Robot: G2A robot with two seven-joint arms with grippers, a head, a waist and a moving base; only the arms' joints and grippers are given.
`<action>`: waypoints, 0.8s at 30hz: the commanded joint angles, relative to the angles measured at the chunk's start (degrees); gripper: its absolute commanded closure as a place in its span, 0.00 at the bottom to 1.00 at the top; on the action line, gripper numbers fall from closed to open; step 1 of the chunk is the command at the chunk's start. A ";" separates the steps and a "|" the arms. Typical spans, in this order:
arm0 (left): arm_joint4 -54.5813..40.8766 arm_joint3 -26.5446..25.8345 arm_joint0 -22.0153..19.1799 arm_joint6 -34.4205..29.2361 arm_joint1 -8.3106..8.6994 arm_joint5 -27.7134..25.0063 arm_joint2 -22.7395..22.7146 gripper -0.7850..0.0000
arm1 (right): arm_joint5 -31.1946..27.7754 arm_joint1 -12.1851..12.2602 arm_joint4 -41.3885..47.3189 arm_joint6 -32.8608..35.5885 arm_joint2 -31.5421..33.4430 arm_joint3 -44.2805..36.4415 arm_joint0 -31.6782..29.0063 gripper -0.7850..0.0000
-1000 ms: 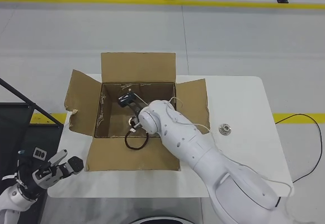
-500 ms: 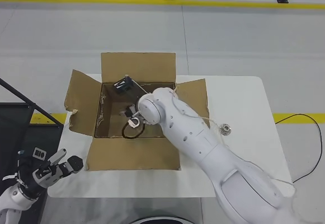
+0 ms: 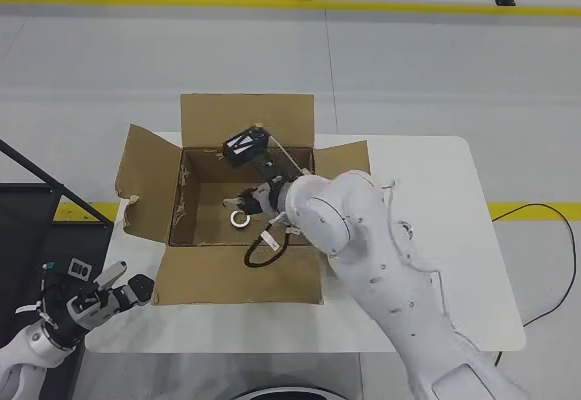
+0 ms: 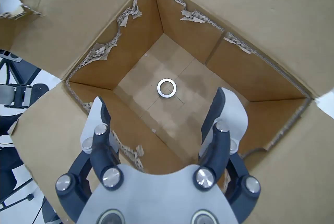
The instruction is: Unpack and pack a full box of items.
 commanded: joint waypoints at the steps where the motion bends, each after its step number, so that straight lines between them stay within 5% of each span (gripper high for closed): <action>1: 0.00 0.00 0.01 0.00 0.00 0.00 -0.01 0.00 | 0.24 0.79 -2.91 1.60 2.69 -5.59 -2.34 0.04; 13: 0.00 0.00 0.01 0.00 0.00 0.00 -0.01 0.00 | 1.75 4.01 -16.88 10.74 18.28 -22.73 -11.70 0.00; 24: 0.00 0.00 0.01 0.00 0.00 0.00 -0.01 0.00 | 1.08 5.63 -27.72 18.47 27.52 -22.48 -15.34 0.00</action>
